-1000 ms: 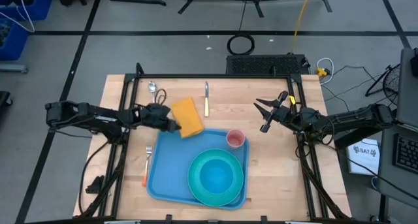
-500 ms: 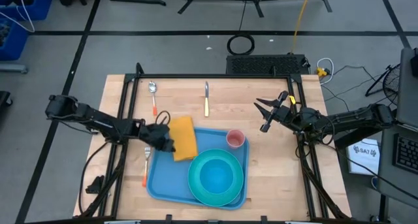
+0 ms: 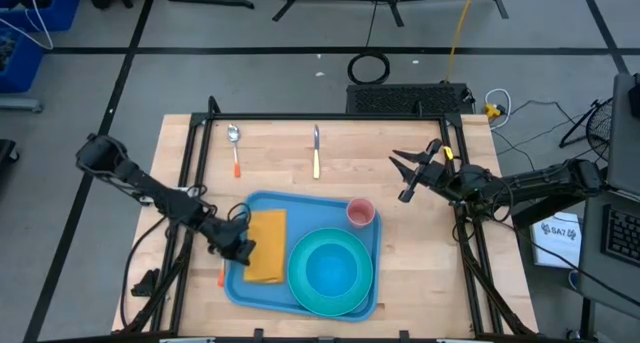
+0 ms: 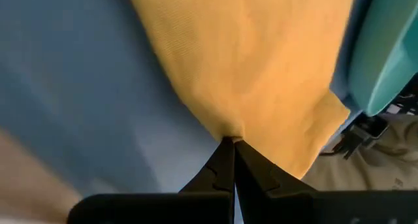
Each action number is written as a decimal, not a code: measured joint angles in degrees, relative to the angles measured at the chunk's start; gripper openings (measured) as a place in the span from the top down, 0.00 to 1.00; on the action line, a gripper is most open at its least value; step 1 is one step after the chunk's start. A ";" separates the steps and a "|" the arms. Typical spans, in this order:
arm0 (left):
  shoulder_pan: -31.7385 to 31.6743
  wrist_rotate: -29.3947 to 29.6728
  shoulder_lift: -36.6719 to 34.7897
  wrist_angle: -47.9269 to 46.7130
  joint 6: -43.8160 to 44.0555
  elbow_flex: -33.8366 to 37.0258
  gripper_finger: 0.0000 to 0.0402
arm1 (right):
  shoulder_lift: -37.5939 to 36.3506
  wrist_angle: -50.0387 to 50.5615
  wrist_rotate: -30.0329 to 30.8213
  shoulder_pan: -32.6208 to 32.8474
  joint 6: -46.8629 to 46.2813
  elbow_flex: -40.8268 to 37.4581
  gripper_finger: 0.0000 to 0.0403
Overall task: Set up tray
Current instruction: Put the orange napkin on the blue serving tray to the left of the blue plate, then put the orange fork on the orange napkin
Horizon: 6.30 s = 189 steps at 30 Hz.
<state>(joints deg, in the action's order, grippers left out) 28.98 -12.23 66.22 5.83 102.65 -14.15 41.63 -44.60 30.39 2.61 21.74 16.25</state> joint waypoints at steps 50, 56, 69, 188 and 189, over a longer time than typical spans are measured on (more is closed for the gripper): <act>7.82 14.95 -0.05 -50.17 17.23 -21.53 0.83 | 0.01 0.30 -0.24 0.00 -0.24 0.00 0.81; 7.97 8.23 0.13 -55.78 26.05 -18.46 0.83 | 0.01 1.36 -0.28 0.00 -0.21 0.00 0.81; 7.80 10.75 0.15 -51.75 28.24 -17.03 0.83 | 0.02 1.58 -0.40 0.00 0.15 -0.02 0.81; -0.74 18.80 21.03 -42.52 8.82 -31.63 0.98 | 0.01 1.69 -0.48 0.01 -1.52 -0.01 0.81; -1.06 19.14 20.90 -42.63 8.20 -31.80 0.98 | 0.02 1.69 -0.48 0.00 -1.53 -0.02 0.81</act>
<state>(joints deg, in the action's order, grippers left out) 27.92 6.91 87.12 -36.80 110.85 -45.95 41.65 -42.92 29.91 2.61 20.21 16.23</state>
